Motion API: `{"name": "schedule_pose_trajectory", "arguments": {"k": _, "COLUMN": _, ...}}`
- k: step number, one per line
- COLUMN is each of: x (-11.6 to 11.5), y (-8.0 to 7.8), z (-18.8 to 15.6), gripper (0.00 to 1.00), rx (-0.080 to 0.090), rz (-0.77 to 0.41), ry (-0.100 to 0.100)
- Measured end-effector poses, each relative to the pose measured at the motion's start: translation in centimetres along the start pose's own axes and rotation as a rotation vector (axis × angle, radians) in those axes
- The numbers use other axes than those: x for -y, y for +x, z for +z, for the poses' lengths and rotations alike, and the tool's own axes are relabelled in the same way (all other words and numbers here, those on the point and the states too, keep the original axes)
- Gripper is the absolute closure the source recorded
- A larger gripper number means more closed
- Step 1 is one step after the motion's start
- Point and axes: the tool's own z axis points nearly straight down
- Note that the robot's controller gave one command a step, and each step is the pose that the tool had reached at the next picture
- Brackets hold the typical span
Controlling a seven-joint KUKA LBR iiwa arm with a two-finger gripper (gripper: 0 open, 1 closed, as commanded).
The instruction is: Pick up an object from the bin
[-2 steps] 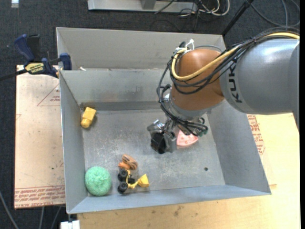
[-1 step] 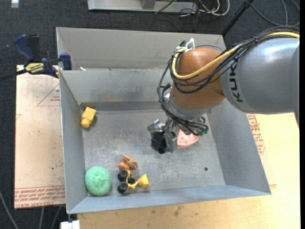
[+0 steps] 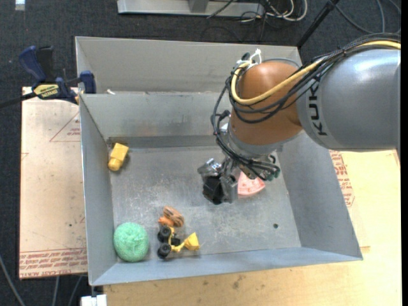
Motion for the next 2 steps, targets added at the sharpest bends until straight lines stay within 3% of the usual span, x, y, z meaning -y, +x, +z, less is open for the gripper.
{"name": "schedule_pose_trajectory", "arguments": {"k": 2, "x": -0.1, "y": 0.0, "z": -1.8, "gripper": 1.00, "rx": -0.004, "rz": 0.001, "ry": -0.002}}
